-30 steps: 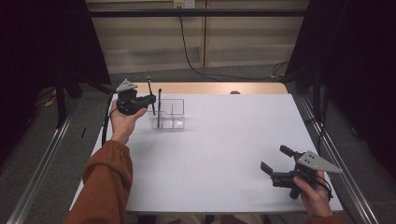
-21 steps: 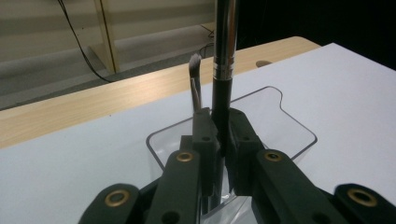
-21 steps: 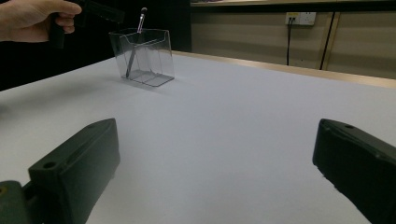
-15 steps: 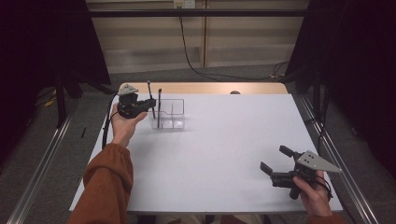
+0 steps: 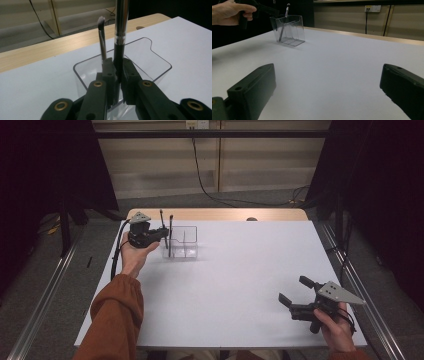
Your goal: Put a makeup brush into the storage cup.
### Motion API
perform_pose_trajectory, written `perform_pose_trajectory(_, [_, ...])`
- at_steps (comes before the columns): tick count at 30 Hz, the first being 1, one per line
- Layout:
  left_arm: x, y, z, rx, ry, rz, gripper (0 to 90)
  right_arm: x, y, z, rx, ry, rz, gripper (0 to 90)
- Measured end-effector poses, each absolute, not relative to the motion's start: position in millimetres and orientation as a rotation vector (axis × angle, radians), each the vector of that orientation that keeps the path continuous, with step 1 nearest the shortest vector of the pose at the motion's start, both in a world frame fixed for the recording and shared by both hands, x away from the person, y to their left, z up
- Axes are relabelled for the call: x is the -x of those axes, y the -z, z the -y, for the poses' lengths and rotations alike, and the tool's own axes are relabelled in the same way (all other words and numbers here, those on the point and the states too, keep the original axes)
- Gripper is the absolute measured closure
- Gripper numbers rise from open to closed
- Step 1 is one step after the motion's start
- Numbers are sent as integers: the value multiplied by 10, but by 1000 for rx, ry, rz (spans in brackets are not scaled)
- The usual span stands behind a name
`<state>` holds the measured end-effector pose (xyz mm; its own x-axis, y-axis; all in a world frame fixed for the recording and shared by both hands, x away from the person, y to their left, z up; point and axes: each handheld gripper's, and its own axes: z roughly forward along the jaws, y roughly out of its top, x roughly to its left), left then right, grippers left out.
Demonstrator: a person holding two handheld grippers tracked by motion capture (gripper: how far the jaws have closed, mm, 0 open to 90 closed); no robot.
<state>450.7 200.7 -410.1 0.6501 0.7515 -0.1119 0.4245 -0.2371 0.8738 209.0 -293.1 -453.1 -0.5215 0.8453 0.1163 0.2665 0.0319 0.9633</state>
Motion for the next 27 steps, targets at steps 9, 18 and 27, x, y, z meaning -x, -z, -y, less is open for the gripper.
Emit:
perform_pose_trajectory(9, [-4489, 4071, -2036, -1839, -437, -935, 629, -2102, 4534, 2932, -1123, -1507, -1816, 0])
perform_pose_trajectory(18, [-4464, 4025, -2046, -1807, -463, -937, 456, -2109, 4538, 2928, -1129, -1509, -1814, 0])
perform_pose_trajectory(27, [-4397, 3962, -2032, -1765, -434, -933, 261, -2112, 4536, 2936, -1132, -1510, -1803, 0])
